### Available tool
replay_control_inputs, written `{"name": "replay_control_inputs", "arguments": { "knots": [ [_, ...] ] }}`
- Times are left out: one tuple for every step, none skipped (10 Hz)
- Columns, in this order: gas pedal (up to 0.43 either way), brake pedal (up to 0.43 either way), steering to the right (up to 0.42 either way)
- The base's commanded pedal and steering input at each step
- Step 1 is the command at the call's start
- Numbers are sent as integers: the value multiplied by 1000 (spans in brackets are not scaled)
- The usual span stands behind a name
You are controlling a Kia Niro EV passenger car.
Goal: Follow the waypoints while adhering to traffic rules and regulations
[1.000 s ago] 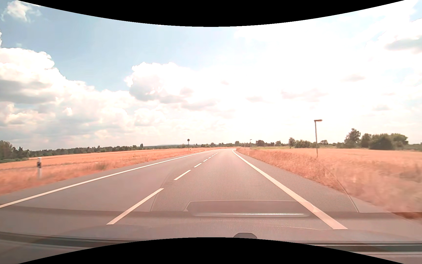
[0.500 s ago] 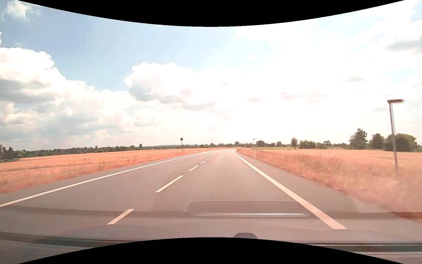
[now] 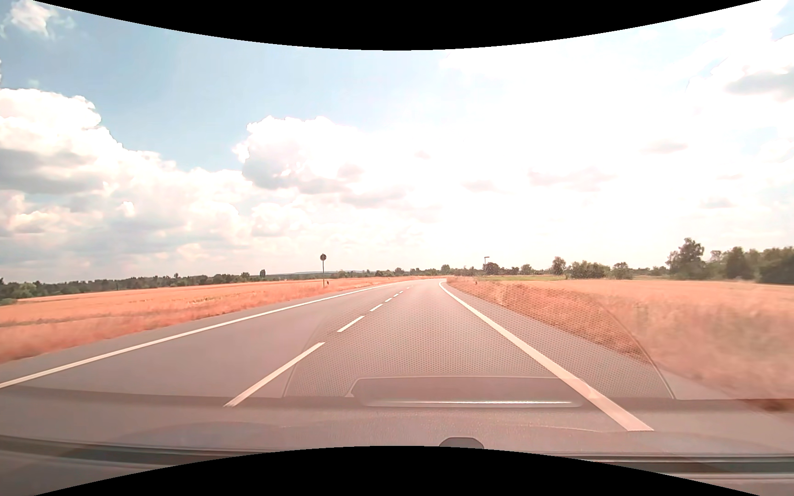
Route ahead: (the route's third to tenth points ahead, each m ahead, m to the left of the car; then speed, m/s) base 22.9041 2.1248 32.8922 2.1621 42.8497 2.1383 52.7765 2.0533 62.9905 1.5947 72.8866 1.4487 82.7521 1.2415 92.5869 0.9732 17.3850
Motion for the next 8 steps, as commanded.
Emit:
{"name": "replay_control_inputs", "arguments": {
  "knots": [
    [240,0,-3],
    [240,0,-3],
    [240,0,-3],
    [240,0,-3],
    [240,0,-3],
    [240,0,-3],
    [240,0,-3],
    [240,0,-3]
  ]
}}
